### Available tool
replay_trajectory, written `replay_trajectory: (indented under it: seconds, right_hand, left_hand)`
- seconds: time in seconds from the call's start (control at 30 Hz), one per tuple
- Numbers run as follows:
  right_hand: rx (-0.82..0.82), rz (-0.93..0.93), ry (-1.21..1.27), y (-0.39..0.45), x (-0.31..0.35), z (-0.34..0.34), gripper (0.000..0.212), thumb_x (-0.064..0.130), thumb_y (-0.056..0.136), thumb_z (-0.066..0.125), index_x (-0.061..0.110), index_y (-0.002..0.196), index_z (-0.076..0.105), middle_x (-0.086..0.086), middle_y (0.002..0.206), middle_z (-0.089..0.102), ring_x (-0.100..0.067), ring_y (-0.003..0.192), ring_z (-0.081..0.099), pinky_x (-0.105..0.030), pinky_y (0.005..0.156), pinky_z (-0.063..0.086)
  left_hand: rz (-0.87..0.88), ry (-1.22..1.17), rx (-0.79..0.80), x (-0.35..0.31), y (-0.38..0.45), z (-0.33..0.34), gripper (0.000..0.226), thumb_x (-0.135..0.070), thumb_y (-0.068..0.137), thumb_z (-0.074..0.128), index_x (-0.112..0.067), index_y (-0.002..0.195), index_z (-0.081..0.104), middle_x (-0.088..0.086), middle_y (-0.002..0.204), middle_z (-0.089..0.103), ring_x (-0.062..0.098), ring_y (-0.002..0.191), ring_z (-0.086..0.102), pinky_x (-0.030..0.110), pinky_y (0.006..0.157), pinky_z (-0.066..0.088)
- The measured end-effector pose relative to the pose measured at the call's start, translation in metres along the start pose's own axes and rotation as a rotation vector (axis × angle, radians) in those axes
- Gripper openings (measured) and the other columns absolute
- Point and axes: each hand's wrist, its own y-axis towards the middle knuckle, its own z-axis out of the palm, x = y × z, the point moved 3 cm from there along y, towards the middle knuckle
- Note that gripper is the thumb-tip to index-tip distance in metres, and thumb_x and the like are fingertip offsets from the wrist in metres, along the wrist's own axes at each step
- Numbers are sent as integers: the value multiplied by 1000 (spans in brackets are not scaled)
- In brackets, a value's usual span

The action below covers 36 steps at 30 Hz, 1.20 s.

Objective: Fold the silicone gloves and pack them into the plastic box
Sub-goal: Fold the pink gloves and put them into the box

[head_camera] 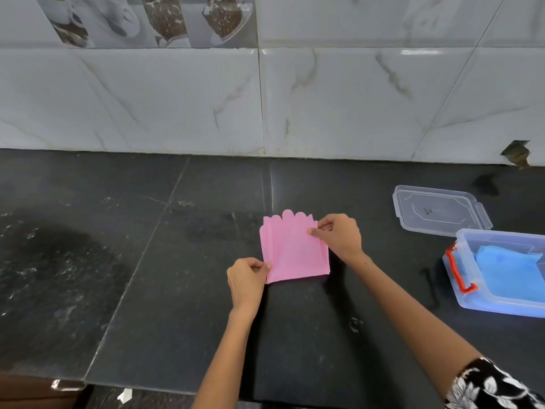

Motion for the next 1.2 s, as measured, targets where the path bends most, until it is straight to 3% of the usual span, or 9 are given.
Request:
replay_trajectory:
  seconds: [0.1,0.23,0.3,0.37,0.57,0.7,0.93,1.1,1.2]
  right_hand:
    - [-4,30,34,-7,-4,2,32,42,81,68,10,88,72,-1,82,73,-19,80,67,-36,74,55]
    - [47,65,83,-24,-20,-5,43,53,82,62,12,78,72,3,73,71,-15,71,65,-28,62,49]
    - [116,72,128,-33,-25,-2,34,47,78,69,15,88,74,8,81,70,-10,80,65,-23,69,46]
    - [134,108,194,-40,-28,0,33,39,76,75,15,98,72,7,87,69,-10,85,66,-23,76,47]
    - [95,120,186,-64,-38,1,27,24,75,78,14,99,72,6,84,70,-7,80,66,-25,79,52]
    - [10,63,115,-76,-37,0,15,27,75,77,17,84,69,7,77,70,-6,72,66,-23,70,53]
    - [-37,85,-51,-89,-38,7,18,32,83,69,16,76,63,5,65,66,-12,60,64,-33,63,56]
    - [-43,99,-202,-86,-32,10,24,38,89,60,17,79,56,4,61,58,-14,55,56,-26,49,43]
    - [-40,111,-286,-82,-25,11,27,41,90,56,18,77,52,6,59,53,-13,53,52,-24,46,38]
  left_hand:
    - [43,-16,-38,1,-6,1,17,-15,83,68,-12,68,73,0,59,67,14,58,63,21,58,46]
    - [114,-4,-65,1,-12,3,26,-16,90,60,-3,69,68,11,64,67,18,59,58,36,59,49]
    - [125,-10,-72,1,-13,4,35,-19,93,57,0,64,61,16,61,62,16,55,48,38,53,42]
    - [134,-24,-84,1,-16,5,44,-23,94,54,-2,56,49,12,53,50,13,51,36,30,50,32]
    - [195,29,-72,-3,-20,4,25,-25,87,67,-8,70,66,1,65,63,12,60,57,21,58,44]
    - [220,159,-63,-4,-22,7,35,-16,91,60,-8,58,52,0,55,50,6,49,38,16,48,32]
    - [207,259,-47,-2,-28,7,32,-13,95,52,-4,64,55,9,61,57,14,52,46,31,52,42]
    - [221,351,-76,-3,-36,10,29,-16,97,46,-11,69,50,4,64,53,10,51,40,20,50,29]
    - [212,377,-88,-4,-35,10,28,-17,98,45,-11,71,50,3,65,54,12,52,42,22,52,31]
